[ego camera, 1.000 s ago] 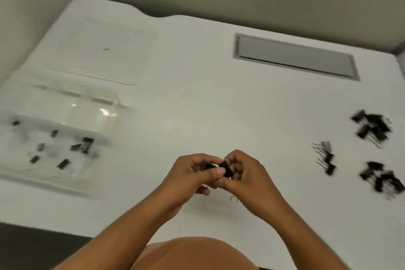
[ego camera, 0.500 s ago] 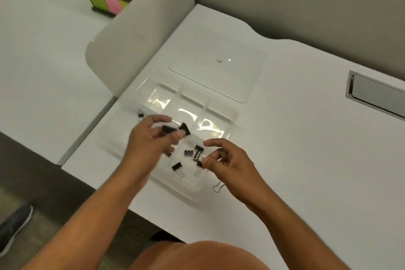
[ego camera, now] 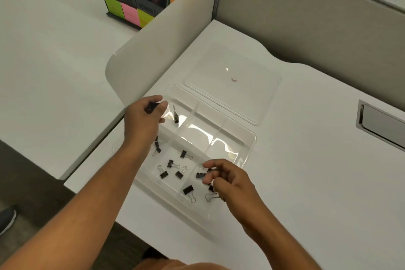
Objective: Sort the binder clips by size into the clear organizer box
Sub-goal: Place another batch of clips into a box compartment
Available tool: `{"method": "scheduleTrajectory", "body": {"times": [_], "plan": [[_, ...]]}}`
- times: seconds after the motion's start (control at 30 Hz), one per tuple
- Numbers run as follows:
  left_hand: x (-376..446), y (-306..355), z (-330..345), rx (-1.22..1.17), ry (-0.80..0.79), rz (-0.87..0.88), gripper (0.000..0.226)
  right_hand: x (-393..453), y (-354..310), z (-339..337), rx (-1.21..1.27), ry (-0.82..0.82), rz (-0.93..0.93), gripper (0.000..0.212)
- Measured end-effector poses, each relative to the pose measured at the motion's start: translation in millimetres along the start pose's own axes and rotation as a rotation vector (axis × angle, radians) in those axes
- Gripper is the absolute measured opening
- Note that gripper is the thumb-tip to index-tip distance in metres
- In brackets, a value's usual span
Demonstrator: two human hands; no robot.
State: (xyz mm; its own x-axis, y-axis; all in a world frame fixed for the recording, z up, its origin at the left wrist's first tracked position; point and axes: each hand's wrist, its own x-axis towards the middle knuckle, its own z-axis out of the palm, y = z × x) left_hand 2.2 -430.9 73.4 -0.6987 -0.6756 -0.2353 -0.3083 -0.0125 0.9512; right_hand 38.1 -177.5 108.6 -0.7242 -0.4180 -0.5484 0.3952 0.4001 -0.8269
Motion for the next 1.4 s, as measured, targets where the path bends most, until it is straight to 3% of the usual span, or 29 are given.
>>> {"method": "scheduleTrajectory", "body": {"times": [0.2, 0.4, 0.57, 0.77, 0.97, 1.2, 1.3, 1.4], "plan": [[-30.1, 1.8, -4.9, -0.121, -0.034, 0.033, 0.019, 24.4, -33.1, -0.5, -0.092, 0.049, -0.183, 0.046], [-37.8, -10.2, -37.8, -0.031, 0.036, 0.048, 0.016, 118.6, -87.7, 43.3, -0.239, 0.076, -0.488, 0.037], [-42.7, -13.2, -31.2, 0.023, 0.015, 0.072, 0.014, 159.9, -69.4, 39.5, -0.414, 0.147, -0.466, 0.038], [-34.3, -13.6, -25.3, 0.188, 0.060, 0.167, 0.011, 121.3, -51.3, 38.4, -0.301, 0.292, -0.484, 0.034], [2.6, -16.8, 0.2, 0.530, 0.044, 0.358, 0.014, 55.9, -31.7, 27.7, -0.208, 0.272, -0.444, 0.026], [37.2, -14.7, 28.5, 0.900, -0.130, 0.490, 0.033, 21.6, -14.0, 6.0, -0.140, 0.310, -0.379, 0.026], [46.0, -13.4, 39.3, 0.980, -0.218, 0.494, 0.023, 13.3, -9.0, -1.9, -0.129, 0.337, -0.380, 0.026], [55.1, -13.2, 45.3, 1.008, -0.122, 0.523, 0.018, 5.4, -3.8, -9.6, -0.116, 0.362, -0.375, 0.027]]}}
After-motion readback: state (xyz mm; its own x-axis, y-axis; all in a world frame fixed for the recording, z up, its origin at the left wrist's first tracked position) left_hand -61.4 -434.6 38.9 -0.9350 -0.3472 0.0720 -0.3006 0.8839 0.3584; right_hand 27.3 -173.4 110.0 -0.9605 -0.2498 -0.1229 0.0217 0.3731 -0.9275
